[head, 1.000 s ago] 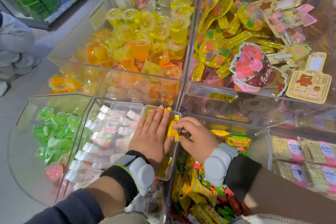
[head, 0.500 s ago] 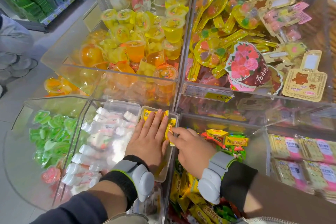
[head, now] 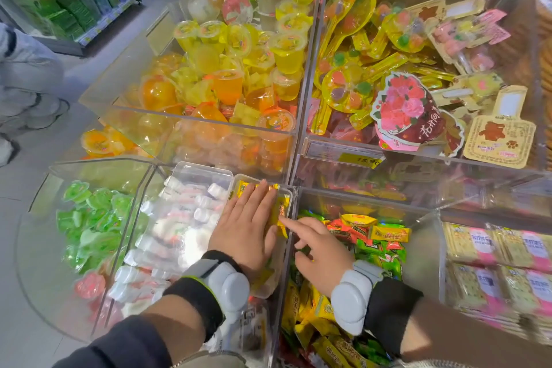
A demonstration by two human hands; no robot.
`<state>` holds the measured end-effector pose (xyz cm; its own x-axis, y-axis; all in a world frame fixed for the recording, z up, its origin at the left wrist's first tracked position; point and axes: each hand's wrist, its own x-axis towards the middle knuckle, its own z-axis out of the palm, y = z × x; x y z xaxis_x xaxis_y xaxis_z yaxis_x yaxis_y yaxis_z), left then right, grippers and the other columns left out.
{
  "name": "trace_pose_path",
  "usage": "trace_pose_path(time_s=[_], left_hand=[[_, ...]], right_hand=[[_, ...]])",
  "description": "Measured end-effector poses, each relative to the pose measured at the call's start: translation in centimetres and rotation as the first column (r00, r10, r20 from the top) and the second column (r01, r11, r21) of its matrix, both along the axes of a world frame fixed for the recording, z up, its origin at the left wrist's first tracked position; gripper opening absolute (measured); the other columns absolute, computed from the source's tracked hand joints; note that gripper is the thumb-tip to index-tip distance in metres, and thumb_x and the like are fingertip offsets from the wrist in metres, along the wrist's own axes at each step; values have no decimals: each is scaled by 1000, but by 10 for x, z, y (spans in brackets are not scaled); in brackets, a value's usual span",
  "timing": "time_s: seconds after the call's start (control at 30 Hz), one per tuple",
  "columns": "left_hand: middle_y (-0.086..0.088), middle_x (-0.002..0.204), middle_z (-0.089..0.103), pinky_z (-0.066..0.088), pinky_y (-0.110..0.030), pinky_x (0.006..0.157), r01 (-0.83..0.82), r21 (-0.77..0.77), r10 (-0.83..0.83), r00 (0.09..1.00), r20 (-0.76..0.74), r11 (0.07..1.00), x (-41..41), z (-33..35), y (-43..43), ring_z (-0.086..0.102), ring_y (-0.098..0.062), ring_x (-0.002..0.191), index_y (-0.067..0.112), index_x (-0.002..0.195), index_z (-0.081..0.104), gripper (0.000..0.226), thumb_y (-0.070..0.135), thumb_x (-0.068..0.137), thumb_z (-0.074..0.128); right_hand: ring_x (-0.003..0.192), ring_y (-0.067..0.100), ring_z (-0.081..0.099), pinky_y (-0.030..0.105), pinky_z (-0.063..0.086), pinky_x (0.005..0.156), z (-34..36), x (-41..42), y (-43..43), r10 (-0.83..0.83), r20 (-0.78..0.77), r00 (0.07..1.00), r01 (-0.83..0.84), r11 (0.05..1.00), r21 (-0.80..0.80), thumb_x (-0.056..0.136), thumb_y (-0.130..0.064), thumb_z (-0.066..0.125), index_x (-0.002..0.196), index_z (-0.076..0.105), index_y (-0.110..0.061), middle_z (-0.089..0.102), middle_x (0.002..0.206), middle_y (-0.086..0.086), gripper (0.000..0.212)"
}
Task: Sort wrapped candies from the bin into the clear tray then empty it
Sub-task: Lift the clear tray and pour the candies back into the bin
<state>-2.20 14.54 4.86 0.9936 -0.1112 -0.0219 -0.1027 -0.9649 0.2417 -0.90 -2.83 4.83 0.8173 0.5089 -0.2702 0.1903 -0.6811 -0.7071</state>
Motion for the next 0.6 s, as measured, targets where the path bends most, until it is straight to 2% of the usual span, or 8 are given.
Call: trace_pose_path(time_s=[0.13, 0.2, 0.27, 0.37, 0.43, 0.5, 0.6], left_hand=[[-5, 154, 22, 20, -37, 116, -33, -212, 49, 996, 69, 977, 1, 19, 6, 24, -24, 141, 17, 143, 28, 54, 29, 92, 40], [-7, 149, 33, 30, -42, 111, -73, -294, 112, 987, 118, 953, 2, 27, 12, 35, -28, 134, 15, 139, 38, 50, 24, 90, 44], [-7, 146, 38, 30, -42, 111, -126, -343, 182, 974, 138, 931, 4, 32, 20, 36, -27, 133, 14, 137, 40, 47, 17, 90, 47], [-9, 146, 36, 23, -38, 113, -261, -377, 328, 936, 125, 889, 5, 35, 38, 31, -27, 135, 13, 137, 39, 47, 13, 90, 47], [-10, 148, 32, 19, -38, 114, -365, -330, 414, 906, 91, 871, 4, 34, 52, 27, -28, 136, 13, 139, 35, 51, 16, 89, 48], [-11, 151, 26, 18, -41, 113, -468, -223, 488, 872, 41, 855, 2, 31, 63, 25, -30, 136, 14, 141, 30, 58, 22, 88, 51], [-8, 154, 20, 20, -48, 110, -587, -87, 590, 807, 16, 805, -5, 28, 71, 24, -32, 136, 20, 143, 25, 68, 30, 84, 56]], right_hand=[[94, 7, 61, 30, 50, 86, 2, -1, 1, -134, -110, 985, 139, 989, 40, 87, -15, 48, 131, 37, -39, 52, 110, -17, 51], [90, 12, 65, 36, 52, 85, 1, -1, 3, -190, -198, 961, 201, 979, 34, 88, -20, 50, 122, 43, -31, 63, 99, -12, 36], [76, 11, 68, 37, 56, 78, 2, -2, 7, -209, -293, 933, 222, 975, 14, 90, -27, 51, 108, 48, -29, 69, 85, -7, 19], [59, 13, 65, 30, 56, 59, 2, -3, 15, -256, -425, 868, 287, 958, 9, 89, -29, 53, 103, 46, -24, 68, 72, -2, 16], [60, 18, 66, 29, 56, 56, 2, -3, 19, -265, -486, 833, 301, 954, -6, 89, -27, 55, 104, 39, -22, 69, 72, 3, 22], [67, 26, 68, 35, 58, 63, 4, -3, 23, -243, -523, 817, 271, 962, -25, 88, -25, 56, 100, 35, -21, 69, 78, 10, 24], [60, 25, 66, 40, 57, 69, 6, -6, 32, -208, -518, 830, 193, 978, -83, 88, -24, 56, 78, 44, -16, 68, 74, 11, 18]])
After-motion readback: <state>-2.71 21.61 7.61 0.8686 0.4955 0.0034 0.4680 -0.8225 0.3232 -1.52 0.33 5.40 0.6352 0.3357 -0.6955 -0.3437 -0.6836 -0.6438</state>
